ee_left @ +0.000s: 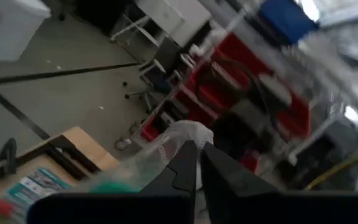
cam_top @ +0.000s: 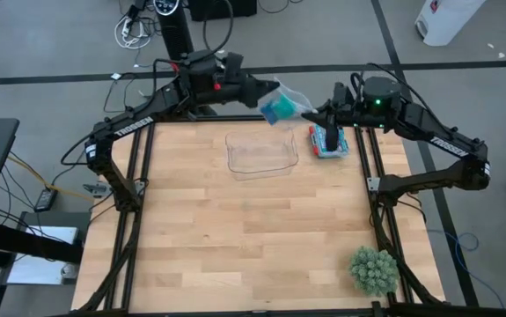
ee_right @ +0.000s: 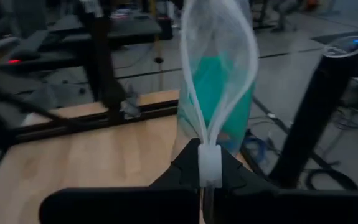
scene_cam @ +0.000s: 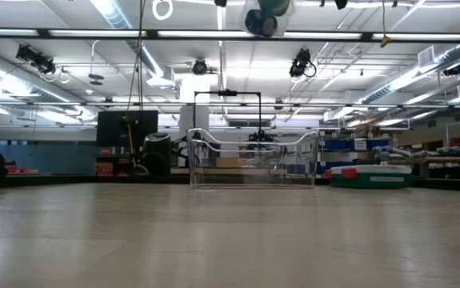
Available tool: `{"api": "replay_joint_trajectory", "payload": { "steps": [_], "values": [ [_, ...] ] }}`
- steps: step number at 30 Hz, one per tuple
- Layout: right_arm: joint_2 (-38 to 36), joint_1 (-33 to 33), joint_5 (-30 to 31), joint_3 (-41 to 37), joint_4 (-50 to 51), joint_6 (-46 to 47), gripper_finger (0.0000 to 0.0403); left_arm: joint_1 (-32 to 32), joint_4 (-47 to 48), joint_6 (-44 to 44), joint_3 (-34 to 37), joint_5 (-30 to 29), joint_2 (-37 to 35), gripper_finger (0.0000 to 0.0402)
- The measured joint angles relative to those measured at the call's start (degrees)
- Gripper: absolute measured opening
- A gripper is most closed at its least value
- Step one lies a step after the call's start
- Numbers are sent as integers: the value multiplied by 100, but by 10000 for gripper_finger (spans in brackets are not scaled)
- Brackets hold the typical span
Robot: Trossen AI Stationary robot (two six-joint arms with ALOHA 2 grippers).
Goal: Roll bandage
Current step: Put the sky blue bandage into the transparent zip bag, then close the transparent zip bag
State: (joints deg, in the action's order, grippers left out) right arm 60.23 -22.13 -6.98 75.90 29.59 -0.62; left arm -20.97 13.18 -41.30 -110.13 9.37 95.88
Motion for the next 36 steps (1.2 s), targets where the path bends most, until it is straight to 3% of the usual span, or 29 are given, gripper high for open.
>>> {"api": "replay_joint_trajectory", "payload": {
  "steps": [6,13,21,29,36],
  "values": [
    [-253,-98,-595,71,475,-56,2,-20,51,1186,-1,488,0,109],
    [-8,-166,-1041,840,2073,-341,1,-113,220,1560,-127,825,6,185],
    [618,-78,-1369,1287,2459,-525,1,250,1192,2299,-487,947,21,193],
    [1459,109,-1538,1574,2307,-934,0,633,2431,2926,-775,433,9,193],
    [2139,301,-1731,2043,2107,-1070,0,853,2934,3077,-778,-68,57,192]
  ]
}}
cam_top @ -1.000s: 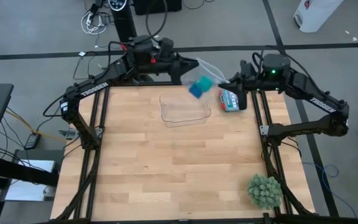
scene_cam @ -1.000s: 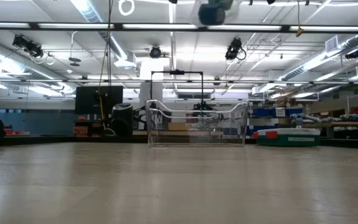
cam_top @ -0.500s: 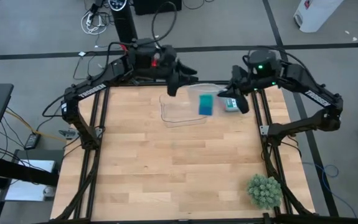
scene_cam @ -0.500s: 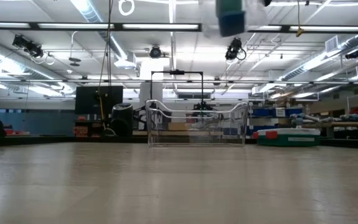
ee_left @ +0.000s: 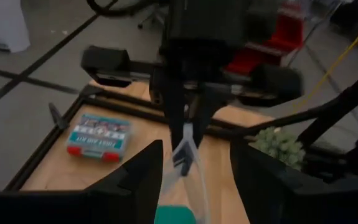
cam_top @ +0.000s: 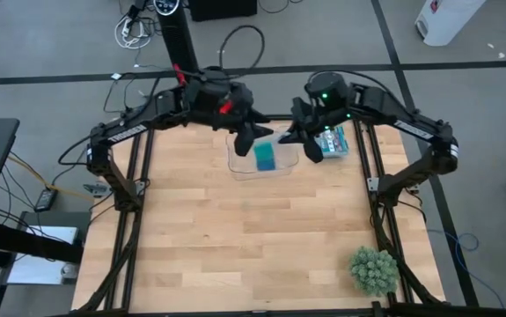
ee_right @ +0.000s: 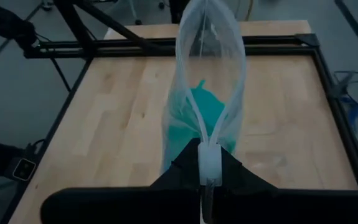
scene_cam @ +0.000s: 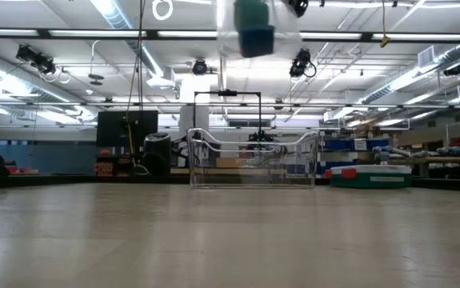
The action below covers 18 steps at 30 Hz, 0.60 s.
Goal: Roll bandage
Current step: Close the transparent zip bag
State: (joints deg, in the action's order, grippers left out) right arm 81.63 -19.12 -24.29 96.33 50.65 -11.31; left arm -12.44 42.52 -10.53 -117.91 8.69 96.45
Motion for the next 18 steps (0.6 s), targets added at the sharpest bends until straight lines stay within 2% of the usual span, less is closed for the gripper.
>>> {"api": "replay_joint_trajectory", "payload": {
  "steps": [7,18],
  "values": [
    [390,142,-109,219,-82,-18,0,67,211,132,7,-138,107,192],
    [415,274,52,228,-249,116,1,249,534,132,2,-157,314,189]
  ]
}}
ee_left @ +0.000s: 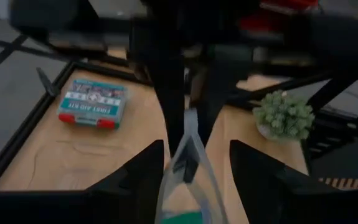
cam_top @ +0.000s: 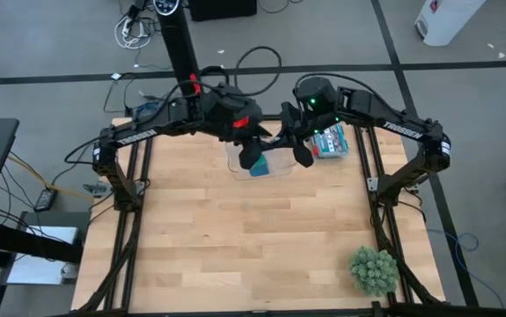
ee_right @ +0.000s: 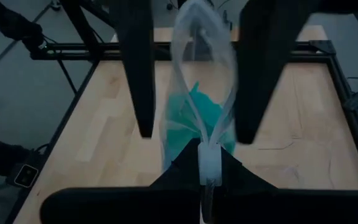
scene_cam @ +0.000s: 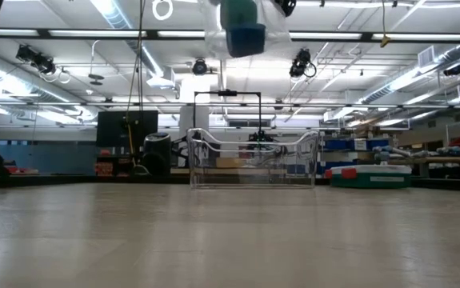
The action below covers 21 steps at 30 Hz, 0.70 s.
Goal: Roll bandage
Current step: Close the transparent zip bag
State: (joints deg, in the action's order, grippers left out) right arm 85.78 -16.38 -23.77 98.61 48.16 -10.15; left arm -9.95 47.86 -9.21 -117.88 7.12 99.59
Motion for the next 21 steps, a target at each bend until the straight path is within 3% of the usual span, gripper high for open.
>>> {"api": "replay_joint_trajectory", "payload": {
  "steps": [4,11,21],
  "values": [
    [0,16,-13,0,-32,4,8,3,242,0,2,-213,33,155],
    [-32,87,16,0,18,60,45,6,383,-78,2,-600,16,13],
    [-558,-131,121,4,275,406,91,-14,430,-531,2,-683,-9,3]
  ]
}}
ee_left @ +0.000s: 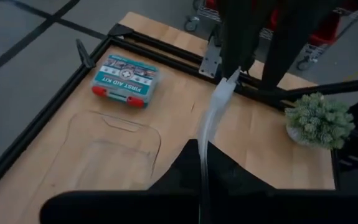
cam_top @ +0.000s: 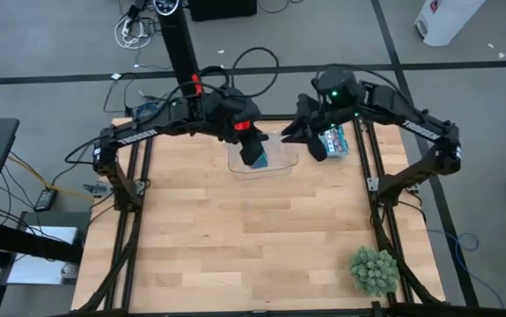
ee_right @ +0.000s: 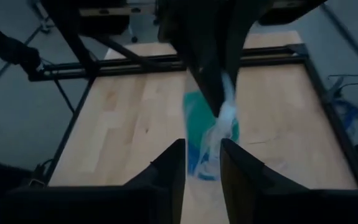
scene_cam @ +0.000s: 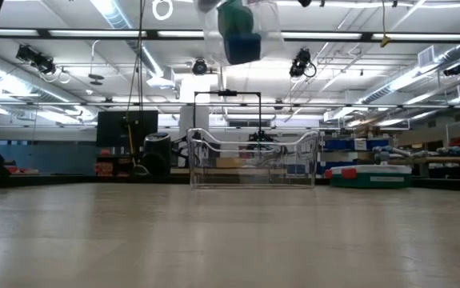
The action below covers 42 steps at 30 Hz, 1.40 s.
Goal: Roll bandage
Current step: Close the transparent zip bag
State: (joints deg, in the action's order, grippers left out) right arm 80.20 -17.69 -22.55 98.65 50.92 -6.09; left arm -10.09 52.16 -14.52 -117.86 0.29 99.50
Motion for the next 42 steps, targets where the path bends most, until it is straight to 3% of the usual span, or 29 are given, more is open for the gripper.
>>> {"api": "replay_joint_trajectory", "payload": {
  "steps": [11,20,35,42],
  "values": [
    [33,-142,146,-156,9,90,83,4,-446,-373,0,-149,-45,1],
    [-15,-193,-23,-205,-502,104,81,255,-664,215,1,-768,-292,1],
    [-412,-201,-14,-212,-593,-11,82,433,-1178,411,1,-702,-341,0],
    [-317,-138,-29,-211,-1302,-32,86,372,-1127,247,2,-671,-340,2]
  ]
}}
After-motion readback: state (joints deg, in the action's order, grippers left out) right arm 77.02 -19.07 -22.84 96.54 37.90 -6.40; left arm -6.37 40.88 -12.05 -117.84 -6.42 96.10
